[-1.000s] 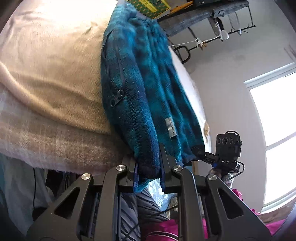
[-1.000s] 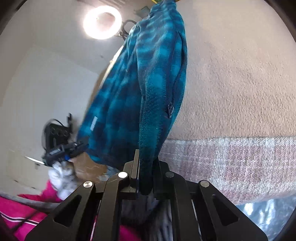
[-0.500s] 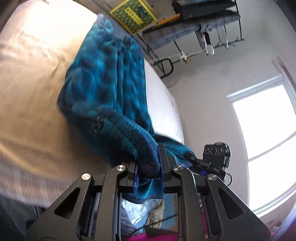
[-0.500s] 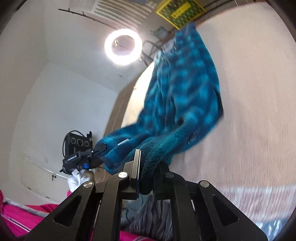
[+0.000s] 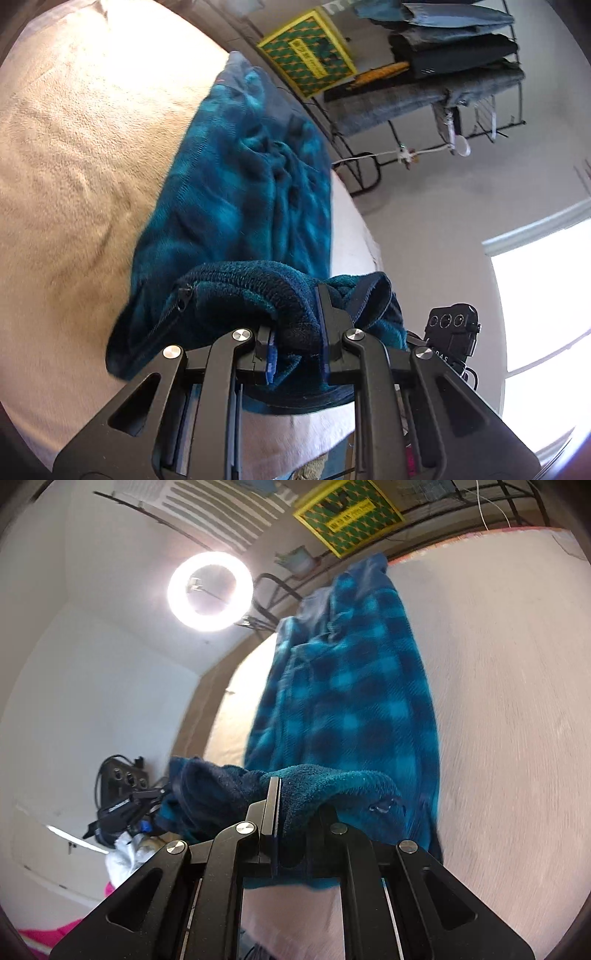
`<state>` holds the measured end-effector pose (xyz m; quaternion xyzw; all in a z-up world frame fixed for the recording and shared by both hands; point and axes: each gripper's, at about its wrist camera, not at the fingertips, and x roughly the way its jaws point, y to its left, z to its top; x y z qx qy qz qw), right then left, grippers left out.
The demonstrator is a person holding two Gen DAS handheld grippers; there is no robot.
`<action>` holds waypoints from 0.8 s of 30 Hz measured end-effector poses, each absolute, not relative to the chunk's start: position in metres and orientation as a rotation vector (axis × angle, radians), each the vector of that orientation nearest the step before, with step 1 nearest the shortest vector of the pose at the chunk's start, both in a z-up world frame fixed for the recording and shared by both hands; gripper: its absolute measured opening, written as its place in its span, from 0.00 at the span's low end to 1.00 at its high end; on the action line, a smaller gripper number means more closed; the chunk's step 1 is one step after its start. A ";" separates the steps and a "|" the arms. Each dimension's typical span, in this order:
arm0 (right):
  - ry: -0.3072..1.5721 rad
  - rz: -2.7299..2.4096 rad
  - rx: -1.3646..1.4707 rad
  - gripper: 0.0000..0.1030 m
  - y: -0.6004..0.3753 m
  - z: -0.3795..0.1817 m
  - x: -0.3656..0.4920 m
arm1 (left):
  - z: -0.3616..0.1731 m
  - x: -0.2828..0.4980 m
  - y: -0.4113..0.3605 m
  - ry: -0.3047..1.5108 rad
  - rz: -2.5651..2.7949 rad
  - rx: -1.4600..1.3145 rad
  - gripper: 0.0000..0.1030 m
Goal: Fold large clothes
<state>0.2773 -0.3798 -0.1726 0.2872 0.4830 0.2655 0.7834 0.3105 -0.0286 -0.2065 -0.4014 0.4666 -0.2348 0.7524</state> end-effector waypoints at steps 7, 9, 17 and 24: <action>1.137 0.512 0.566 0.08 -0.371 -0.202 0.313 | -0.240 0.340 -0.030 1.065 -0.444 -0.889 0.16; 1.163 0.495 0.572 0.08 -0.371 -0.209 0.318 | -0.246 0.346 -0.032 1.076 -0.436 -0.901 0.17; 1.229 0.502 0.668 0.12 -0.390 -0.201 0.319 | -0.238 0.349 -0.026 1.081 -0.470 -0.971 0.37; 1.190 0.580 0.776 0.22 -0.406 -0.185 0.311 | -0.213 0.347 -0.010 0.995 -0.486 -1.003 0.61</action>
